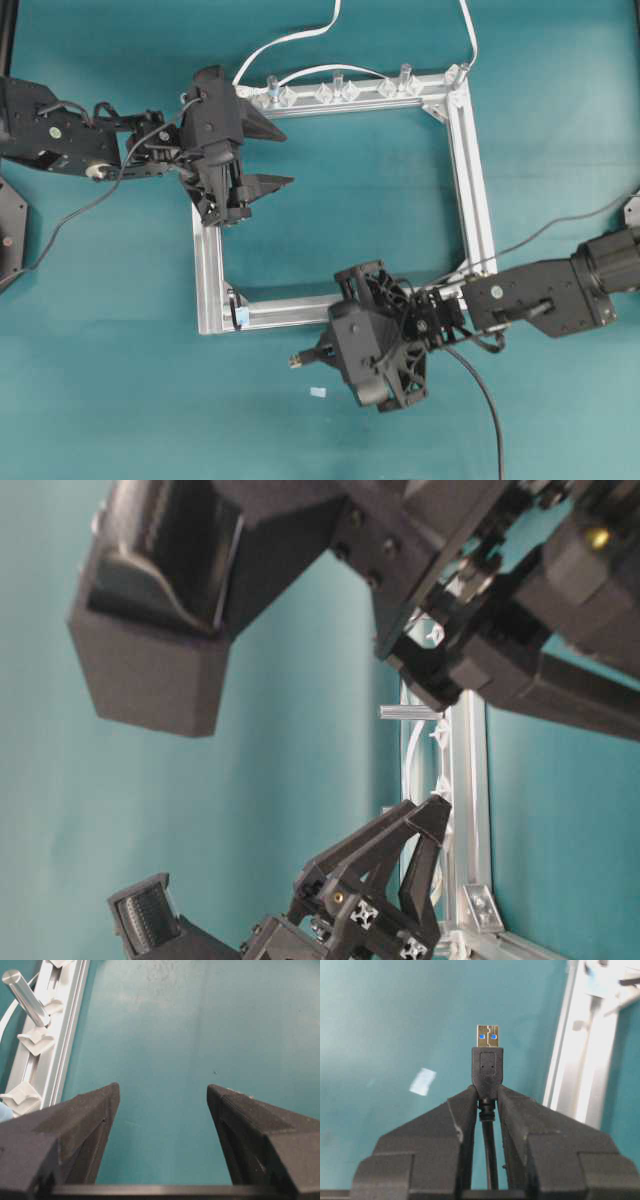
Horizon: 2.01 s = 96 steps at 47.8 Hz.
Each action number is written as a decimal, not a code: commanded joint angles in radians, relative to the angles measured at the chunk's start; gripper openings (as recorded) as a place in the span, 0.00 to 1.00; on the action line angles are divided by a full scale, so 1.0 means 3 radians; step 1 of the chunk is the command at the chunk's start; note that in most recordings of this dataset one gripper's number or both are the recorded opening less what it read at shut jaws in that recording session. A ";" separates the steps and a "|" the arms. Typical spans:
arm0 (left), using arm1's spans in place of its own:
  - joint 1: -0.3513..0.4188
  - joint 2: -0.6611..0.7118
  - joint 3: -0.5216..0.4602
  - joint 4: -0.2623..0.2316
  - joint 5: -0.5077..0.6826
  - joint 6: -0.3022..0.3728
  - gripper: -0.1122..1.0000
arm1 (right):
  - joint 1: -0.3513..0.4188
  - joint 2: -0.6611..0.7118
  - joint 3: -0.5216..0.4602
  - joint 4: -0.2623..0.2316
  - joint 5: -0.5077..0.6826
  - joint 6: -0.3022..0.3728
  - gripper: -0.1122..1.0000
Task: Insert the wire through the string loop located on the left side.
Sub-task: 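Lift the cable and carry it toward the zip-tie loop on the frame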
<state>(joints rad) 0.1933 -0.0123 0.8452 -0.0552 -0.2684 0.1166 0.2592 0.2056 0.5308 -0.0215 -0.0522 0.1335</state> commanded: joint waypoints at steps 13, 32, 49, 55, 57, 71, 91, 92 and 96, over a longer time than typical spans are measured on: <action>-0.0010 -0.0082 -0.0031 0.0010 -0.0020 0.0000 0.79 | -0.0133 -0.0164 -0.0046 -0.0159 0.0138 -0.0005 0.26; -0.0010 -0.0077 -0.0031 0.0010 -0.0020 0.0000 0.79 | -0.0256 -0.0169 -0.0097 -0.0174 0.0138 0.0000 0.26; -0.0015 -0.0077 -0.0031 0.0010 -0.0020 0.0000 0.79 | -0.0307 -0.0169 -0.0194 -0.0153 0.0138 0.0020 0.26; -0.0015 -0.0082 -0.0031 0.0010 -0.0020 0.0000 0.79 | -0.0337 -0.0164 -0.0199 -0.0128 0.0143 0.0026 0.26; -0.0015 -0.0082 -0.0031 0.0010 -0.0020 0.0000 0.79 | -0.0348 -0.0164 -0.0199 -0.0123 0.0148 0.0026 0.26; -0.0015 -0.0077 -0.0031 0.0010 -0.0015 0.0000 0.79 | -0.0399 -0.0164 -0.0199 -0.0092 0.0184 0.0133 0.26; -0.0015 -0.0082 -0.0026 0.0010 -0.0015 0.0000 0.79 | -0.0404 -0.0148 -0.0225 -0.0092 0.0184 0.0199 0.26; -0.0015 -0.0082 -0.0026 0.0010 -0.0015 0.0000 0.79 | -0.0399 -0.0143 -0.0230 -0.0092 0.0184 0.0199 0.26; -0.0010 -0.0082 -0.0026 0.0010 -0.0015 0.0000 0.79 | -0.0404 -0.0138 -0.0240 -0.0092 0.0184 0.0199 0.26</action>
<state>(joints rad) 0.1917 -0.0123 0.8452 -0.0552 -0.2669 0.1166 0.1411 0.1948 0.4847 -0.0506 0.0061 0.1917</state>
